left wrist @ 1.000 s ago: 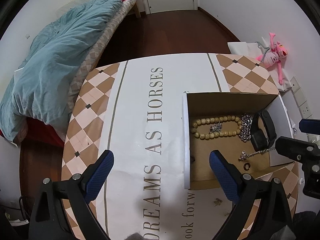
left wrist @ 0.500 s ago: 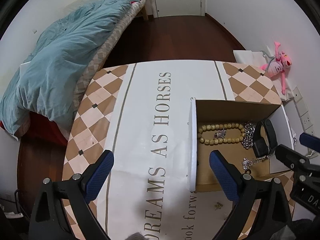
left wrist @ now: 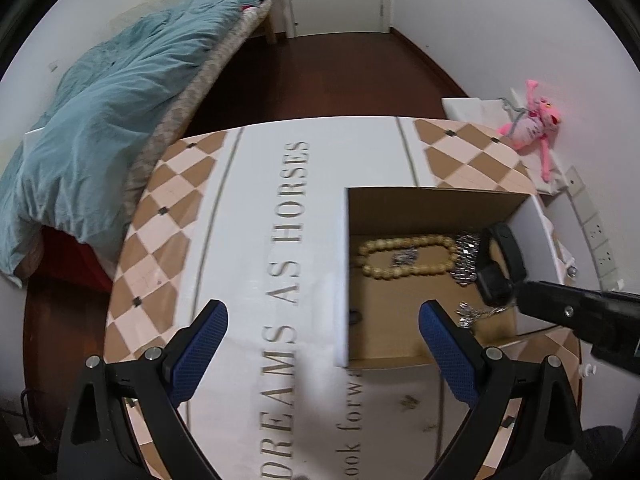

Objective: Organize jewelry

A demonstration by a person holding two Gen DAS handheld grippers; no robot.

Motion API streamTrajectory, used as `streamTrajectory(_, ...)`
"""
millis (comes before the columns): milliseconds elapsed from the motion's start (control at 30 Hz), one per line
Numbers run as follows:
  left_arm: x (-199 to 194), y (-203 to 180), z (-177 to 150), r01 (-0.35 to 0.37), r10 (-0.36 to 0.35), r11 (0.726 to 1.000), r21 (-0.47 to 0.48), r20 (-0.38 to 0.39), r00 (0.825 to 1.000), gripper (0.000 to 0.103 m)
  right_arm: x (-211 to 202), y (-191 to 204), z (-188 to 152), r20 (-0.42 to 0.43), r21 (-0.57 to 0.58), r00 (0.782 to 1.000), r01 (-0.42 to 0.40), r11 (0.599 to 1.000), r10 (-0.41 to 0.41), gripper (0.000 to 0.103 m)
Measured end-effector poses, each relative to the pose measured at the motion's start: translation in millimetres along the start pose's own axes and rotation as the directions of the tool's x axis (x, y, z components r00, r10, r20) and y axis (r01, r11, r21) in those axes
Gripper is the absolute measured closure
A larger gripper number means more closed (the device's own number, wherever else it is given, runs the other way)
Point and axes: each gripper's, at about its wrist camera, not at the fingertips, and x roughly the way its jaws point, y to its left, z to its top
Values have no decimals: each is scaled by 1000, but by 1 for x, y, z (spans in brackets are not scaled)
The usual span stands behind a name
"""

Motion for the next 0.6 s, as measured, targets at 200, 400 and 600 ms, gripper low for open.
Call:
streamTrajectory(200, 5, -12, 2, 76, -76, 997, 7, -8, 997, 6, 0, -12, 9, -59, 92, 994, -89, 992, 95, 87)
streamTrajectory(400, 6, -21, 5, 133, -133, 991, 4, -3, 991, 6, -3, -19, 17, -73, 157, 982, -160, 975, 173, 85)
streamTrajectory(600, 12, -32, 10, 165, -165, 986, 22, -12, 986, 9, -8, -23, 26, -64, 196, 972, -209, 958, 225, 84)
